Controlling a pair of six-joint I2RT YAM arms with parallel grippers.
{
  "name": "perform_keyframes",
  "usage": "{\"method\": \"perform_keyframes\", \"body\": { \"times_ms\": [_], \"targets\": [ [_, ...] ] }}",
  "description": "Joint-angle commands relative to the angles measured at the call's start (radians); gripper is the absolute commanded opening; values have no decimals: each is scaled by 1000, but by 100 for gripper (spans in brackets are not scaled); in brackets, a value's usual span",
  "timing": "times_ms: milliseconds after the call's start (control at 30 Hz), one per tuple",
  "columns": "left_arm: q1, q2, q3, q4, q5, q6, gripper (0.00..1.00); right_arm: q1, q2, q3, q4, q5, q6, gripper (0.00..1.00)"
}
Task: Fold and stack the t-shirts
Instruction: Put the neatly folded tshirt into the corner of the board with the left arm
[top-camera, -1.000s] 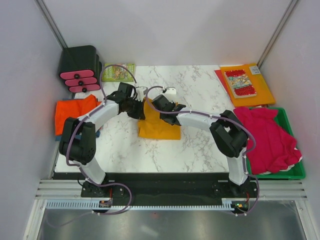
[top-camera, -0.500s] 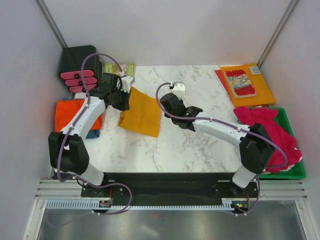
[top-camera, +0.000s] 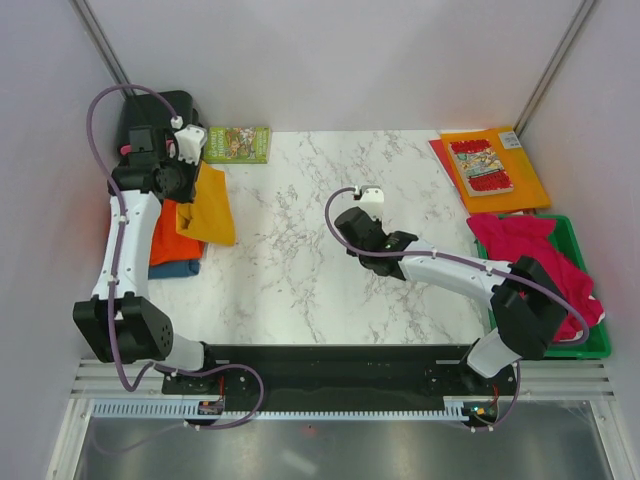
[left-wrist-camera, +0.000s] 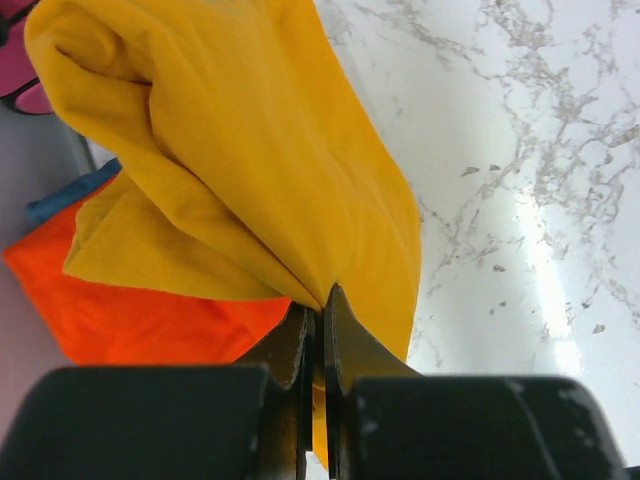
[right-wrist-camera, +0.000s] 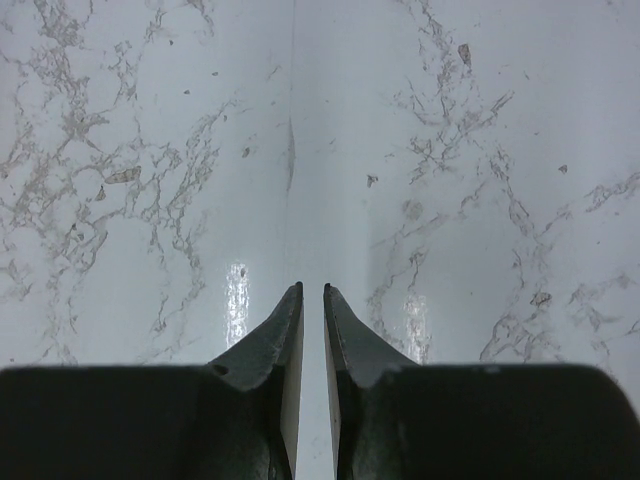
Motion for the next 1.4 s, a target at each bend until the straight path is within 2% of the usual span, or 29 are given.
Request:
{"method": "perform_keyframes", "body": {
  "times_ms": [0,367,633,1033,1200,1367],
  "targets": [
    [46,-37,94,-75,-5,106,2,4,-38,-18,61,-4,6,21],
    [197,-14,182,-148,26,157,2,5,-31,-48,102,-35,-1,20],
    [280,2,185,-149,40,169,2,4,-24,-64,119,-44,5,20],
    [462,78,-53,65,31,189,2,5,-49,-105,105,-35,17,21],
    [522,124,-67,150,-6,189,2,5,-46,-104,93,-46,28,20],
    [577,144,-18,185,-6,203,2,8,-41,-97,78,-40,32,21]
  ]
}}
